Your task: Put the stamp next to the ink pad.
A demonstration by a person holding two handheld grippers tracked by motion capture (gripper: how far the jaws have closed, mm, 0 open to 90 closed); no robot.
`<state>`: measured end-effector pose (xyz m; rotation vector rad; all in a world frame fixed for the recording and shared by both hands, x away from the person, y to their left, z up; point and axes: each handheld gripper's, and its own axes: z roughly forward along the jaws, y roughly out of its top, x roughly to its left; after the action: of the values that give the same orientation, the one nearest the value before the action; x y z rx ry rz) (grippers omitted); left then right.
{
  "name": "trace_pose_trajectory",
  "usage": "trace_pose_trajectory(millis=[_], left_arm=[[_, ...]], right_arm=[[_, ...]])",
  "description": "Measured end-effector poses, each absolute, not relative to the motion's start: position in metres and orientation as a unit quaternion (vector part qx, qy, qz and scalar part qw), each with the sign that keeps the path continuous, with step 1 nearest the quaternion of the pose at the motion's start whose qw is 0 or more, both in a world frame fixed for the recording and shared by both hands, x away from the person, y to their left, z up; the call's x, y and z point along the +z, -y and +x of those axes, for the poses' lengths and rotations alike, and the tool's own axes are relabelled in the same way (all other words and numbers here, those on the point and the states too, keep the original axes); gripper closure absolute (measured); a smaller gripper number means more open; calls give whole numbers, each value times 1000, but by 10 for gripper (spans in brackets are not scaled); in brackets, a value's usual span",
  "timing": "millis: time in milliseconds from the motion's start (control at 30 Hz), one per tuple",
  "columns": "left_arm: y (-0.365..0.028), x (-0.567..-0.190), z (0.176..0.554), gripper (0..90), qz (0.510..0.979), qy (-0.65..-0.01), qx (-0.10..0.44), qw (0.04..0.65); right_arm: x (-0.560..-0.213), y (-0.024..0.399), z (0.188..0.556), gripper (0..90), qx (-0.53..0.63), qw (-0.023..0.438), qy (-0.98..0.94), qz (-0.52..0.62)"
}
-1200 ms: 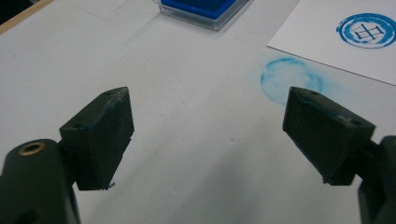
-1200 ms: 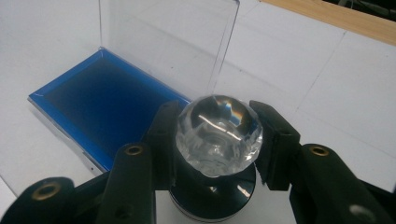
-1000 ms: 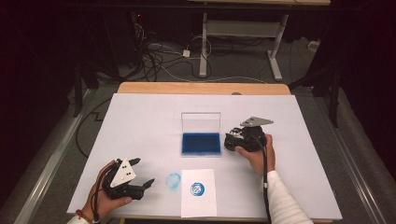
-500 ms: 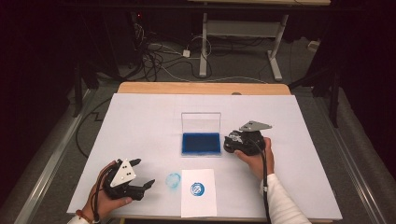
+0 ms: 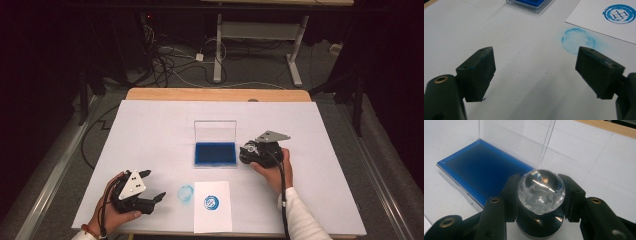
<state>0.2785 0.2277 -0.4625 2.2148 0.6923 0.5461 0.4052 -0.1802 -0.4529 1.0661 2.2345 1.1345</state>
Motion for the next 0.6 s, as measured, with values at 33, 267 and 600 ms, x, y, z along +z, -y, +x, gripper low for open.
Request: trace_pose_trajectory(millis=[33, 267, 600], left_arm=[[-228, -462, 278, 158, 863, -270, 213, 370], [-228, -462, 279, 158, 863, -269, 213, 370], [-227, -463, 279, 158, 865, -269, 214, 366]], right_arm=[[-453, 180, 405, 534, 407, 207, -803, 383], [-450, 181, 404, 470, 411, 215, -797, 386], [-442, 183, 402, 407, 425, 231, -788, 382]])
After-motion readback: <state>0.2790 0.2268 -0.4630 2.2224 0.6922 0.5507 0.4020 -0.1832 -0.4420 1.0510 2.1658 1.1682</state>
